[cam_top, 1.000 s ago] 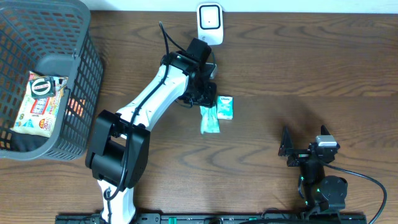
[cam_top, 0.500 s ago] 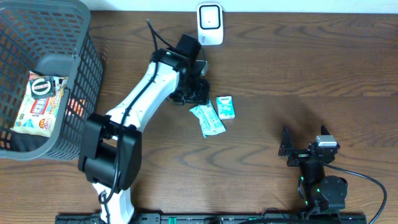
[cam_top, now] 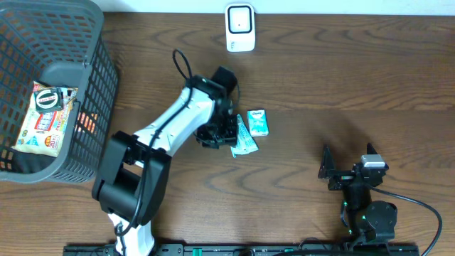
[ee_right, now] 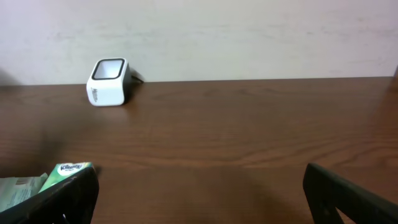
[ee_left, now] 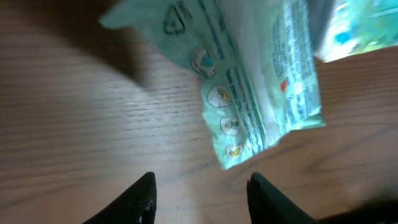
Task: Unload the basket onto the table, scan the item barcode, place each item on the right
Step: 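Carry the green pack beside the tissue pack and release it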
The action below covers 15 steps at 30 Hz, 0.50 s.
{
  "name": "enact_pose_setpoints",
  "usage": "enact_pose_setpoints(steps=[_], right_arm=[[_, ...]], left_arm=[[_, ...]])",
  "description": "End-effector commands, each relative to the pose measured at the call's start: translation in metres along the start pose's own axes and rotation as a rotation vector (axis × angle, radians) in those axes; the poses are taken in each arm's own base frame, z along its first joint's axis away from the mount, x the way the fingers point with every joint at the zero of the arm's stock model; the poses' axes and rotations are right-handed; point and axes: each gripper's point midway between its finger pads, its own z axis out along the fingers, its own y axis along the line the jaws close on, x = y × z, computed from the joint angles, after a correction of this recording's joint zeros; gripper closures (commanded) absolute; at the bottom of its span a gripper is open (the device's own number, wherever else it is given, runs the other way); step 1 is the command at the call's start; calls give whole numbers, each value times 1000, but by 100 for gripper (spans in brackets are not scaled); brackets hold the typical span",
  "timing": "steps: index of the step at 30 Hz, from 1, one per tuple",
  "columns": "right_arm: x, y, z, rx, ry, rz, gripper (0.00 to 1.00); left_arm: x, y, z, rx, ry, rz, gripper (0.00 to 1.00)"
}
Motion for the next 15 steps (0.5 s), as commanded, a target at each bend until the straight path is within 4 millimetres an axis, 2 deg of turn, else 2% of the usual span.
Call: enact_pose_setpoints(steps=[1,8,15], right_arm=[[0,-1,0,5,0,-11,1],[0,-1,0,5,0,-11,1],[0,-1,0,5,0,-12,1]], left_arm=[[-3,1,8,16,-18,-93,53],[-23,-5,16,60,-104,-123,52],[-29,9,19,-1,-150,-175,52]])
